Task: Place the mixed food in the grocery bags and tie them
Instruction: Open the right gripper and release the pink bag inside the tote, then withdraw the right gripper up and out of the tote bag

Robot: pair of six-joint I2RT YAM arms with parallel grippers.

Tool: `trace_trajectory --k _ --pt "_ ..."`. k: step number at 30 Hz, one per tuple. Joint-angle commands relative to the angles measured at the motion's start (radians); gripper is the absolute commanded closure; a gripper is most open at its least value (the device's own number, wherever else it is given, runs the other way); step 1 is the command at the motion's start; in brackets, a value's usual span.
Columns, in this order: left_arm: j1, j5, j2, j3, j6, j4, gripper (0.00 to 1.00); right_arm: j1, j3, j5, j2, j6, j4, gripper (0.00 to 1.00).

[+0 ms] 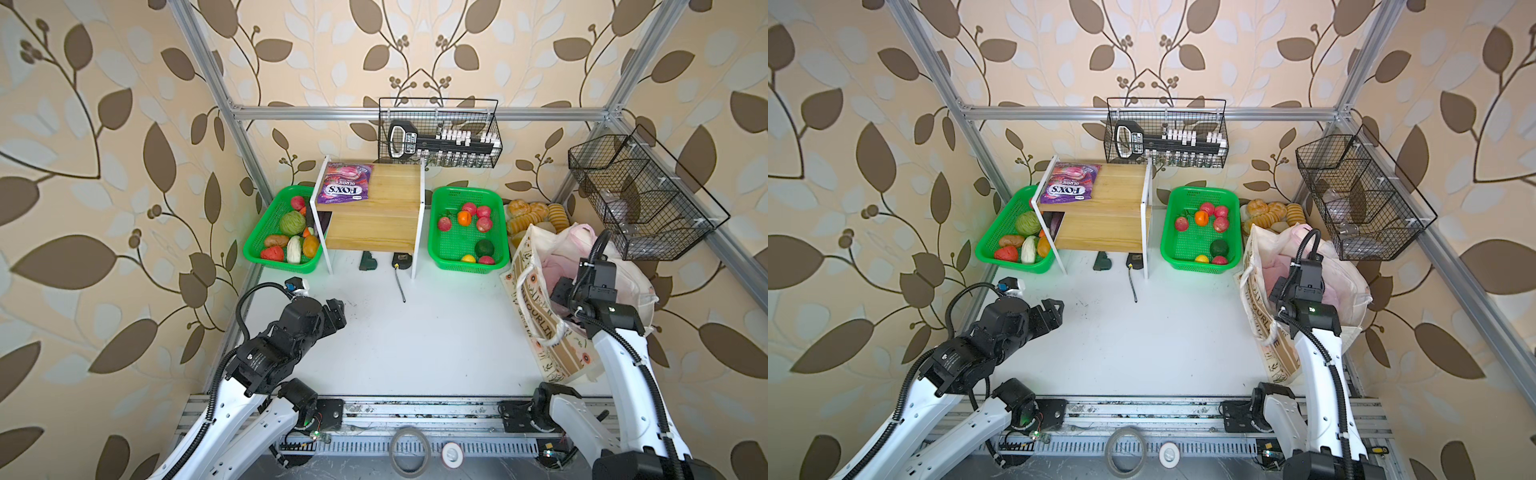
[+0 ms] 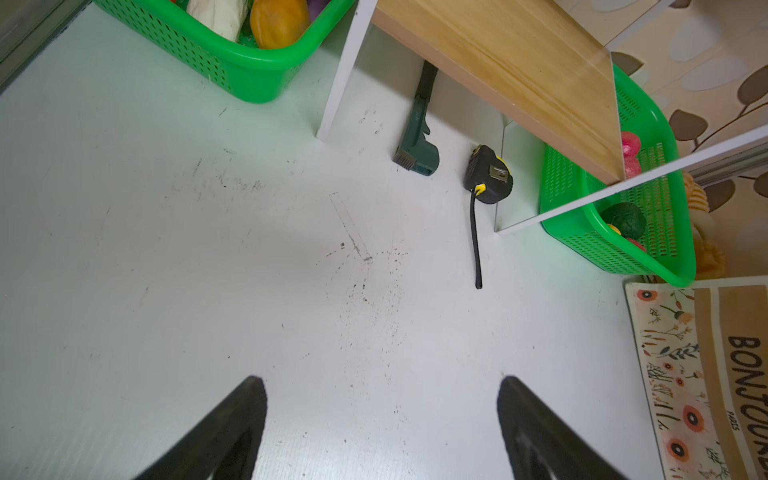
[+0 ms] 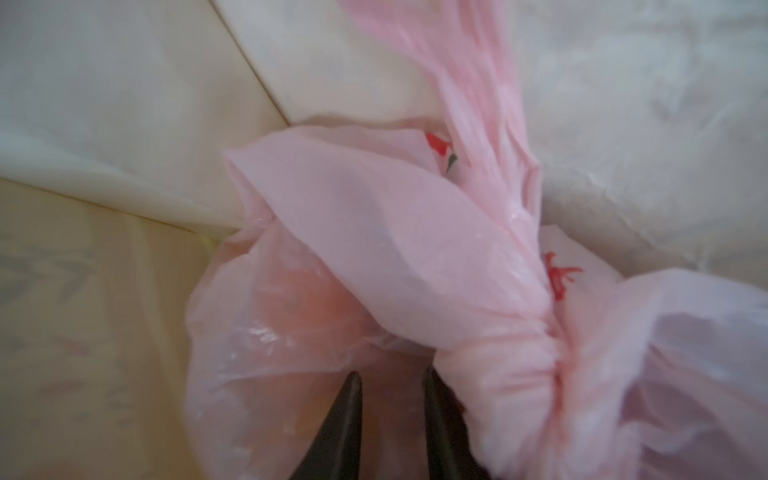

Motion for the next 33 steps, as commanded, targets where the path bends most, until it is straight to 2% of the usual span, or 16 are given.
trace_trajectory --k 1,6,12,16,20,24,25,28,30,33 --pt "0.01 -0.015 -0.007 0.008 0.019 0.005 0.11 0.007 0.126 0.016 -0.038 -0.025 -0.004 0.69" --pt "0.009 -0.006 -0.006 0.007 0.006 0.013 0.11 -0.013 0.108 0.09 0.008 -0.062 0.038 0.66" --pt "0.009 -0.013 -0.008 0.02 0.01 0.002 0.11 -0.024 -0.096 0.016 0.024 0.056 0.146 0.71" --pt "0.01 -0.02 -0.012 0.023 0.012 -0.014 0.11 0.006 -0.216 0.047 0.029 0.075 0.18 0.75" --pt "0.01 -0.012 -0.023 0.016 0.009 -0.013 0.11 0.016 -0.172 0.044 0.0 0.052 0.148 0.73" --pt "0.01 -0.011 -0.017 0.021 0.012 -0.01 0.11 0.049 0.005 0.007 -0.072 0.013 0.13 0.65" --pt "0.01 -0.009 -0.014 0.023 0.012 -0.009 0.11 0.069 0.056 -0.021 -0.085 0.004 0.132 0.62" --pt "0.01 -0.006 -0.013 0.021 0.01 -0.003 0.11 0.15 0.153 -0.236 -0.102 -0.059 0.187 0.56" --pt "0.01 -0.003 -0.014 0.016 0.009 0.005 0.11 0.274 0.161 -0.34 -0.106 -0.075 0.243 0.55" --pt "0.01 -0.003 -0.015 0.016 0.01 0.005 0.11 0.584 0.101 -0.257 -0.09 -0.079 0.333 0.52"
